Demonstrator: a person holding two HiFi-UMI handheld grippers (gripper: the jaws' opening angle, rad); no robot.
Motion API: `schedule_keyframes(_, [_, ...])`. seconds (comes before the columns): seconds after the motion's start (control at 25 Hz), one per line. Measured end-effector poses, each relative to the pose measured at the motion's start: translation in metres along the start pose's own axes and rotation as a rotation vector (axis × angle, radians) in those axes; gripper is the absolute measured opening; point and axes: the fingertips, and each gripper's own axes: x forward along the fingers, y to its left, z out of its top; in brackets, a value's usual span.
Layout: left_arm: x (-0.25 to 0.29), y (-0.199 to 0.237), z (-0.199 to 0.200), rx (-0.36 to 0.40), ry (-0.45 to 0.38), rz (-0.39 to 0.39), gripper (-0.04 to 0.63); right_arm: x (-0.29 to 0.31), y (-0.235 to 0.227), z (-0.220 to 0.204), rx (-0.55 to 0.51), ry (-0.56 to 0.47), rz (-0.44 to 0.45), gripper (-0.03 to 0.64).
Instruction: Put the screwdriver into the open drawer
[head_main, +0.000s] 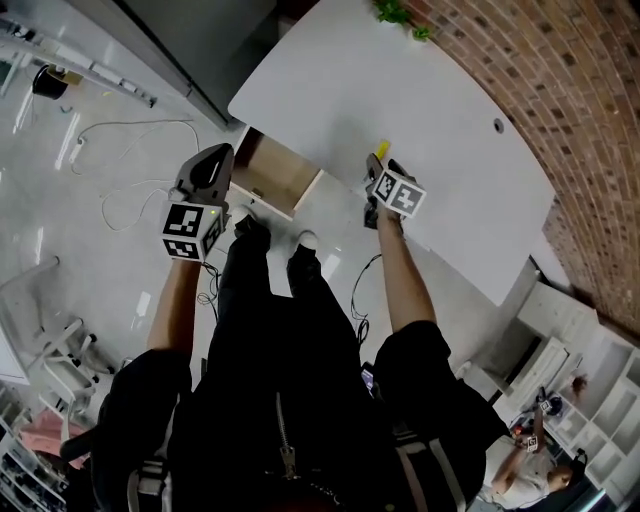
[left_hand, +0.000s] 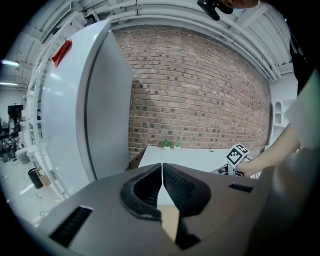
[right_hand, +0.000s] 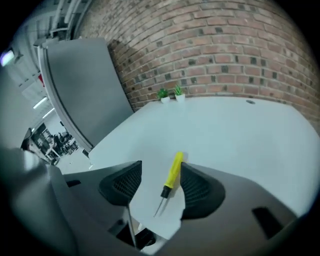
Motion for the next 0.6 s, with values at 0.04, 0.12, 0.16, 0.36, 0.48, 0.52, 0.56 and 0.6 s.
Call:
schedule_keyframes(0.04, [-0.005,0.005,-0.003,-0.004,0.004,0.017,0.028,0.007,-0.006,-0.004,0.020,0.021,-0.013,0.258])
schedule_keyframes(0.12, [-0.017,0.014,-0.008,-0.014,0.016,0.051,0.028,0.019,-0.014,-0.011,0.021,0.064,-0.035,0.252])
schedule_keyframes(0.16, [-0.023,0.017,-0.012,-0.019,0.024,0.067,0.028,0.024,-0.017,-0.014,0.005,0.084,-0.044,0.246])
schedule_keyframes(0.36, [-0.052,0.031,-0.027,-0.050,0.067,0.138,0.028,0.041,-0.019,-0.027,-0.048,0.154,-0.075,0.213])
schedule_keyframes(0.48, [-0.066,0.037,-0.030,-0.044,0.046,0.177,0.028,0.044,-0.019,-0.035,-0.075,0.182,-0.088,0.187])
schedule_keyframes(0.52, [-0.070,0.037,-0.030,-0.043,0.042,0.186,0.028,0.044,-0.019,-0.037,-0.088,0.189,-0.096,0.177])
schedule_keyframes(0.56, [-0.073,0.038,-0.030,-0.044,0.041,0.193,0.028,0.044,-0.020,-0.038,-0.102,0.193,-0.106,0.158])
schedule_keyframes(0.6, [-0.077,0.038,-0.031,-0.045,0.040,0.199,0.028,0.044,-0.020,-0.038,-0.116,0.199,-0.116,0.139])
